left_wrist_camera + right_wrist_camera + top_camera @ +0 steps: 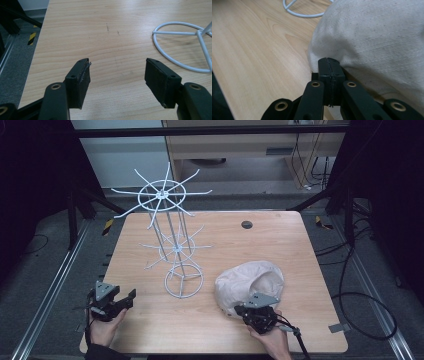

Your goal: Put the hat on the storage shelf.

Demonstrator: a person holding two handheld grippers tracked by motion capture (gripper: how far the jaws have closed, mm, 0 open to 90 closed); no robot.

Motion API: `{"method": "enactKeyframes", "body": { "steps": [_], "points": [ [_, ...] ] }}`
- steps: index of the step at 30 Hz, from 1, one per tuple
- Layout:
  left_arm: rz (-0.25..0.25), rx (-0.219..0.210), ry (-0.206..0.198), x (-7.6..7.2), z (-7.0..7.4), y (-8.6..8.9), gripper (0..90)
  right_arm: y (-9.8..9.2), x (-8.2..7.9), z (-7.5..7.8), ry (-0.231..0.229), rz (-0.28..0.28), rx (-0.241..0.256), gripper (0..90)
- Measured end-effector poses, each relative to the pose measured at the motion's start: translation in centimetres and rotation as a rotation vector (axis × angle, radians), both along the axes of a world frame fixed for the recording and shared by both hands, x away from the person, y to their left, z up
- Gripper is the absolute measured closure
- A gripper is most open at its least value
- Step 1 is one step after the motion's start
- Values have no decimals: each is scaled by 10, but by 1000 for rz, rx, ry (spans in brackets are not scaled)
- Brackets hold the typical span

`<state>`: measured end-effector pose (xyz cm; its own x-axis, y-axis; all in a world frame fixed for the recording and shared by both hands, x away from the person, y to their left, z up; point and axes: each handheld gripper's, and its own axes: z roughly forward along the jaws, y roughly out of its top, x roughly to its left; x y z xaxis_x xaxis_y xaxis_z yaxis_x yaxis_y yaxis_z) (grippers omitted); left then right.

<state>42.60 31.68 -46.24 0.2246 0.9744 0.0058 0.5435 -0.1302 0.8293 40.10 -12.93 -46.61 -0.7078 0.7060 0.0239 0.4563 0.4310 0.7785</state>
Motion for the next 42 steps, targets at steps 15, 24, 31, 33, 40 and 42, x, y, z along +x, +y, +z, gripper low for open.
{"method": "enactKeyframes", "body": {
  "steps": [15, 24, 31, 33, 40, 42],
  "points": [
    [-9, 19, 14, 3, -3, -1, 358, 17, 17, -2, -33, -37, 27, 900],
    [-11, 23, 15, 3, -3, -2, 356, -3, 3, 22, -72, -27, 100, 900],
    [-8, 24, 18, 3, -4, -2, 355, -44, 2, 45, -135, -120, 146, 900],
    [-10, 25, 18, 3, -4, -2, 356, -63, 9, 47, -157, -174, 139, 900],
    [-14, 24, 22, 4, -5, -2, 367, -96, 31, 44, -164, -299, 120, 900],
    [-13, 25, 21, 4, -5, -3, 368, -103, 37, 43, -164, -328, 117, 900]
  ]
}}
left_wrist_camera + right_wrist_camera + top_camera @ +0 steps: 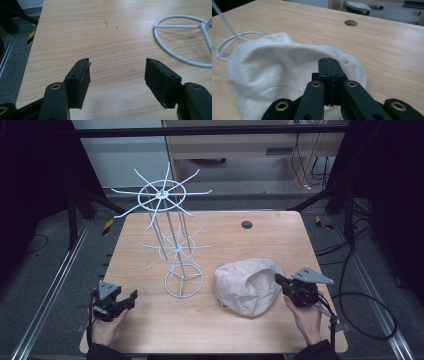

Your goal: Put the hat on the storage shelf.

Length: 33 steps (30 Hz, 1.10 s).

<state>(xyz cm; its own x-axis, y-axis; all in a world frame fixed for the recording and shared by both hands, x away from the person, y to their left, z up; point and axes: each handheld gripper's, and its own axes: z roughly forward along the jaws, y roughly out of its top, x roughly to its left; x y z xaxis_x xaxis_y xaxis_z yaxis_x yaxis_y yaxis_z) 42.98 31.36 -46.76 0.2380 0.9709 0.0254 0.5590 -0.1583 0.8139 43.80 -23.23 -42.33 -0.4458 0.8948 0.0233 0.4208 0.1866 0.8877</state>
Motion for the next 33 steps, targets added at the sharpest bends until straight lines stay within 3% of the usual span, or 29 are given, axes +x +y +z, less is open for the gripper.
{"method": "enactKeyframes", "body": {
  "steps": [11, 19, 25, 27, 33],
  "points": [
    [6, 11, -2, 1, -1, 1, 367, -19, 55, -25, 53, -108, -18, 900],
    [6, 23, -4, 1, -1, 0, 370, -27, 85, -44, 93, -119, -8, 900],
    [3, 27, -2, 2, -2, 0, 370, -28, 95, -51, 100, -131, 25, 900],
    [-1, 34, 0, 3, -2, -1, 371, -30, 100, -56, 122, -130, 31, 900],
    [0, 43, 6, 5, -4, -1, 371, -31, 105, -62, 124, -119, 15, 900]
  ]
}}
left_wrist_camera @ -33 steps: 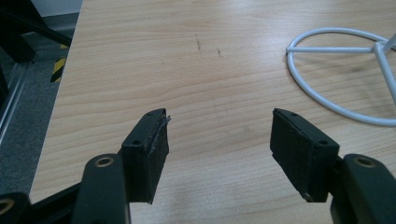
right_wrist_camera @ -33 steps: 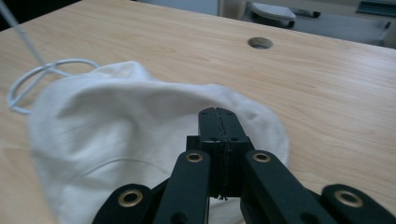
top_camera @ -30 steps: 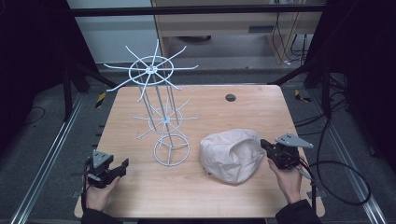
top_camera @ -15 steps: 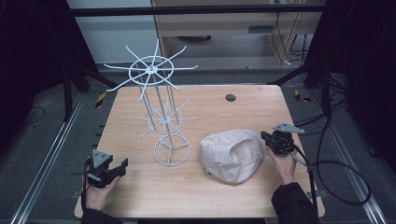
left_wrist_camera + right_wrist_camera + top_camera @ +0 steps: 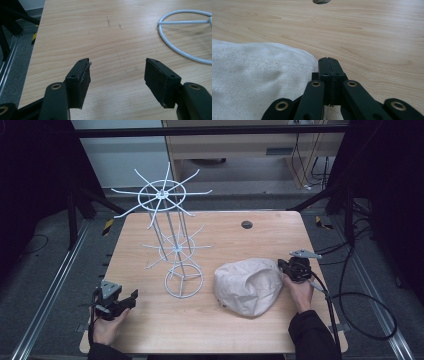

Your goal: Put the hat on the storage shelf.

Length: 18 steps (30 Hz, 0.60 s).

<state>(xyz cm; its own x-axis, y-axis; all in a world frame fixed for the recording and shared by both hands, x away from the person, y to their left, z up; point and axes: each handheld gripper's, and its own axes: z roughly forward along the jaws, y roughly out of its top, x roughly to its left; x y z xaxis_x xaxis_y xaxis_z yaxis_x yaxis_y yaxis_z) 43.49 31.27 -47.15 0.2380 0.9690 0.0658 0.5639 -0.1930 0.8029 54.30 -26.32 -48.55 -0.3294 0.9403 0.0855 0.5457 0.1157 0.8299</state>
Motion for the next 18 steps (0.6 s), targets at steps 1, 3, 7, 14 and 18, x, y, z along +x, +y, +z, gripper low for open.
{"method": "enactKeyframes", "body": {
  "steps": [1, 3, 7, 14, 18],
  "points": [
    [0, 0, -1, 0, 0, 0, 371, 0, 0, 0, 8, 0, 11, 900],
    [2, -5, -4, -1, 0, 1, 371, -1, -1, 1, 24, 5, 0, 900],
    [3, -7, -5, -1, 1, 1, 370, -3, -7, 2, 43, 38, -46, 900],
    [6, -9, -12, -3, 2, 2, 370, 1, -26, 8, 27, 94, -87, 900],
    [2, -7, -11, -3, 2, 1, 370, 2, -36, 9, 25, 129, -62, 900]
  ]
}}
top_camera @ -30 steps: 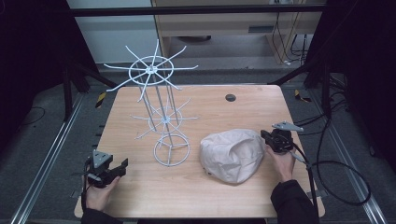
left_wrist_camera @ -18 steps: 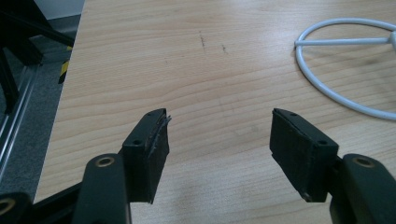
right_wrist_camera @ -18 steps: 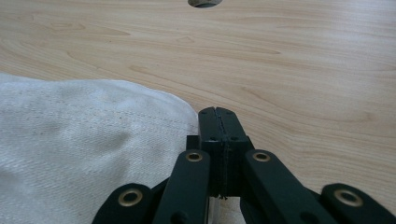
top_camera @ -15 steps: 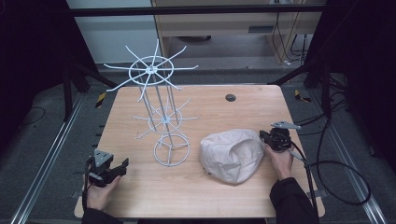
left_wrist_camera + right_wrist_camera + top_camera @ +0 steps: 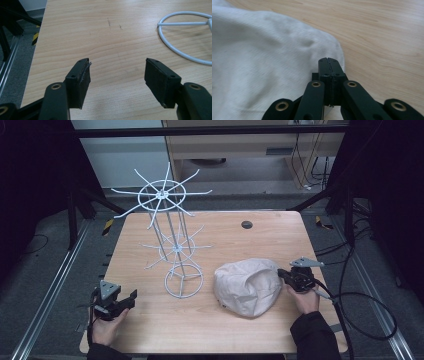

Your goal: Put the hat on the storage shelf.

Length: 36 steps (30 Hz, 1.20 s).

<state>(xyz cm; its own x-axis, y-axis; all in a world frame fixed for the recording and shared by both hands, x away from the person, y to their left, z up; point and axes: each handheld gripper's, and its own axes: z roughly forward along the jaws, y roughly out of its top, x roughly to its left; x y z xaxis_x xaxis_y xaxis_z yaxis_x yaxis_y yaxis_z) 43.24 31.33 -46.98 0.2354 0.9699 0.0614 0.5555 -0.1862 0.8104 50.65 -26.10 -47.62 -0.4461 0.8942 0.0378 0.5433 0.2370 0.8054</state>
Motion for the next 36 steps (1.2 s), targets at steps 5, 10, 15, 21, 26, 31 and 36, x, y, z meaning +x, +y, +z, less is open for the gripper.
{"method": "enactKeyframes", "body": {
  "steps": [5, 10, 15, 21, 26, 31, 36],
  "points": [
    [1, -1, 0, 0, 0, 0, 370, 0, -9, -4, 22, 30, -12, 900],
    [0, -1, 1, 0, 0, 0, 370, 1, -19, -4, 28, 63, -24, 900],
    [0, -2, -1, 0, 1, 0, 371, 0, -25, 1, 13, 53, -6, 900],
    [-13, -4, -2, 0, 1, -1, 406, -2, -2, 16, -67, 4, 70, 900],
    [-17, -7, 3, 1, 0, 0, 424, 1, 31, 14, -64, -18, 117, 900],
    [-10, -12, 4, 2, 0, 2, 426, 11, 52, 4, -41, 17, 106, 900],
    [-5, -10, -2, 1, 0, 2, 426, 22, 53, -3, 10, 68, 46, 900]
  ]
}}
